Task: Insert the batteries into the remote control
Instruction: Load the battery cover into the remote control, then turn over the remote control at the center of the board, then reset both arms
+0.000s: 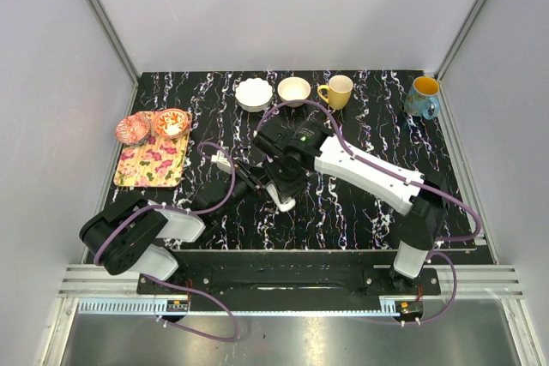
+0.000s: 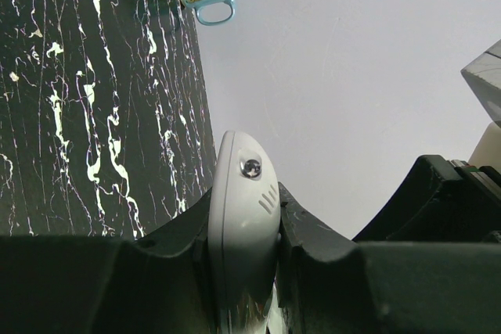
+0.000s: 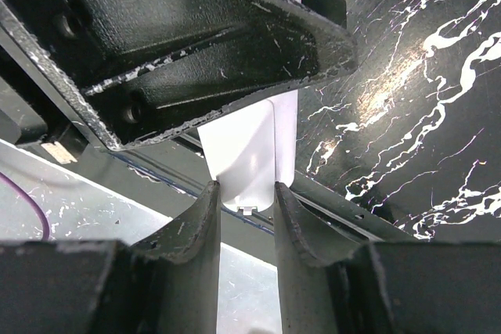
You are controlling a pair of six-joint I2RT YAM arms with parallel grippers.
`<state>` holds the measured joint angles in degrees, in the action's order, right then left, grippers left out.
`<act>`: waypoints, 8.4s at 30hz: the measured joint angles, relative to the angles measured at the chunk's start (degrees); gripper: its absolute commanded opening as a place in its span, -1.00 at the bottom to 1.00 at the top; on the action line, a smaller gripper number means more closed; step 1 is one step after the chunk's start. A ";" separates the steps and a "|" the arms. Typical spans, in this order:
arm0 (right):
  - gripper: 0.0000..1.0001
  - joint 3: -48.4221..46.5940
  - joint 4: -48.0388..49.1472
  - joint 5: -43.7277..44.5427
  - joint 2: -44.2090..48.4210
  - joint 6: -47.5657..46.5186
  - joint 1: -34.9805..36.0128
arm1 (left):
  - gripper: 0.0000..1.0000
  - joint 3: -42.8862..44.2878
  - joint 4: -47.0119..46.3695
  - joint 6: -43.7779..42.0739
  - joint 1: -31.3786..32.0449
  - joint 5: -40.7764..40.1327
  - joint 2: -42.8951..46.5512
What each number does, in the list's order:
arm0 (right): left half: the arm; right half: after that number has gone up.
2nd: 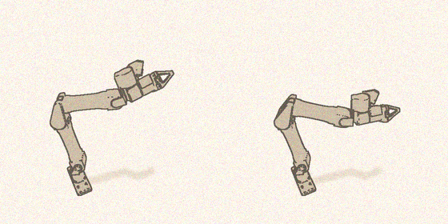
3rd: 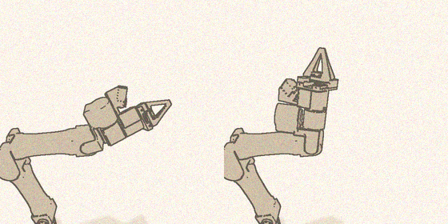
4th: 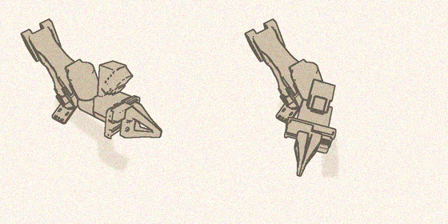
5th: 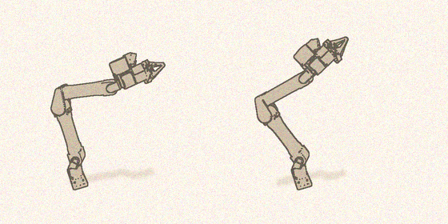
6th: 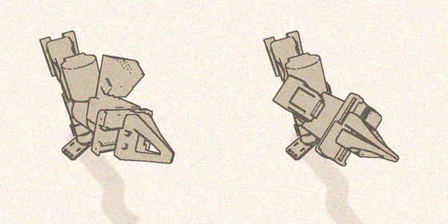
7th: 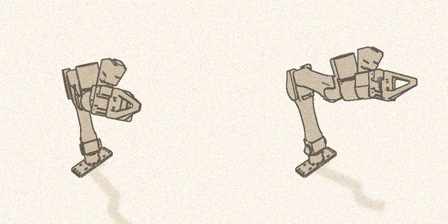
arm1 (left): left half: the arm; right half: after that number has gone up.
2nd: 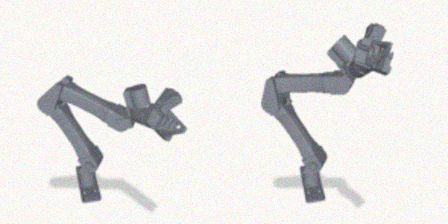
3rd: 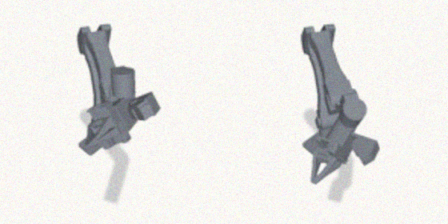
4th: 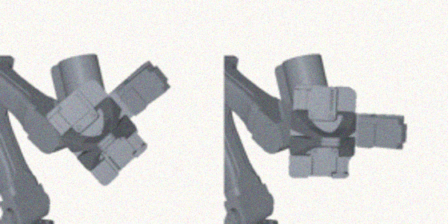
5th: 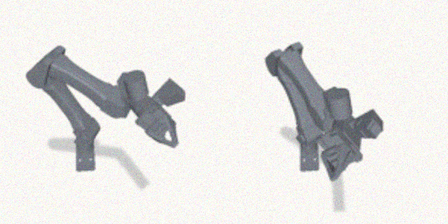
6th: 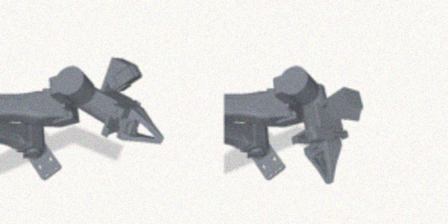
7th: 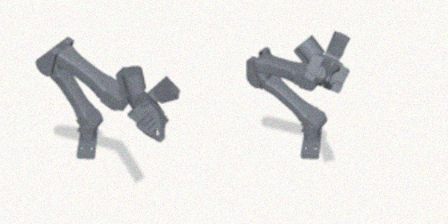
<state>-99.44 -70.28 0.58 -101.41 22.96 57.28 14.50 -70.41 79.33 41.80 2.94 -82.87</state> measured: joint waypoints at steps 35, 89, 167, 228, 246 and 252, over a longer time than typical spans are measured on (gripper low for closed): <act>0.01 0.07 0.42 2.25 -0.76 0.39 0.04 | -1.00 0.00 0.00 0.22 0.15 0.11 0.00; 0.94 53.00 53.90 -21.55 41.03 13.68 -14.56 | -1.00 4.28 -1.33 10.75 -5.73 25.73 -6.43; -1.00 54.82 60.30 -29.38 39.08 20.39 -16.76 | 0.98 3.52 -2.54 7.91 -10.71 24.41 0.87; 0.23 10.01 8.59 36.50 -22.38 -4.35 -28.70 | 0.98 9.70 76.67 -27.45 -15.26 6.58 39.91; 0.68 37.99 31.78 10.64 31.32 0.52 -23.15 | 0.98 10.84 83.93 -28.98 -15.26 1.07 36.63; 0.78 55.65 43.23 5.31 49.81 2.21 -23.15 | 0.98 15.08 88.85 -29.62 -15.26 -2.67 31.61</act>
<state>-43.79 -27.05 5.89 -51.59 25.17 34.13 29.58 18.44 49.71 26.55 0.27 -51.27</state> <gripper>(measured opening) 0.857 0.987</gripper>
